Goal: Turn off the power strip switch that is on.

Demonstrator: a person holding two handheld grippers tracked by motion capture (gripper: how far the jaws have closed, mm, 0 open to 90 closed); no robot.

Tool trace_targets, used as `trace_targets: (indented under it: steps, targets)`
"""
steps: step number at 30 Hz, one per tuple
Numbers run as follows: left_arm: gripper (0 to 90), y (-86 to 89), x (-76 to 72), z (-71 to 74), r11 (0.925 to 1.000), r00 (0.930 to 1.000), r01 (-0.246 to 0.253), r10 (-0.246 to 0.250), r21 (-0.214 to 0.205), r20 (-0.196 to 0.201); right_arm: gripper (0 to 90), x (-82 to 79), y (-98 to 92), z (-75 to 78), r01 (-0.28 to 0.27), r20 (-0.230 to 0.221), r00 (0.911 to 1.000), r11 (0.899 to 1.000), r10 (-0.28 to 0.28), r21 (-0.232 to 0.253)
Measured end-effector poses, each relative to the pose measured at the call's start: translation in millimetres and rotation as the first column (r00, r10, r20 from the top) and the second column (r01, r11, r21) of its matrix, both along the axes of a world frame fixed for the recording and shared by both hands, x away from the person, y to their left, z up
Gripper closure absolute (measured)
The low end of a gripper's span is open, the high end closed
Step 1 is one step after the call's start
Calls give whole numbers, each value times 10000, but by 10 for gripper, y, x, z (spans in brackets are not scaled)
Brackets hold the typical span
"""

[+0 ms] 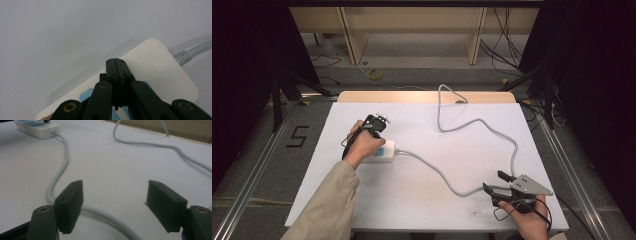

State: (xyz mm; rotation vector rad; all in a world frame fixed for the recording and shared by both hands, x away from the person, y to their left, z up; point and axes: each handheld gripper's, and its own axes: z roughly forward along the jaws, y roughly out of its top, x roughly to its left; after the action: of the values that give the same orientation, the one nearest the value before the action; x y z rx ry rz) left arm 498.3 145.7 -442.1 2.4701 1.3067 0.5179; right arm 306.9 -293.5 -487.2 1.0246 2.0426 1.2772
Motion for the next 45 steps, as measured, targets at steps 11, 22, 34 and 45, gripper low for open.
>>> trace_targets:
  steps: [11,22,34,45]
  targets:
    - [897,72,22,7,9977,9998,-142,132,-666,-146,306,21,12,-4,-64,18,10000,10000,64,-5]
    - [897,-1,58,29,9979,9994,18,-40,-643,-349,306,22,6,-6,-45,-31,10000,10000,45,-7]
    - [897,6,63,34,9966,9983,-177,131,-810,-575,305,16,5,-7,-23,-28,10000,10000,23,0]
    - [897,-66,67,37,9998,9985,37,-47,-193,-544,306,14,5,-3,-54,16,10000,10000,54,11]
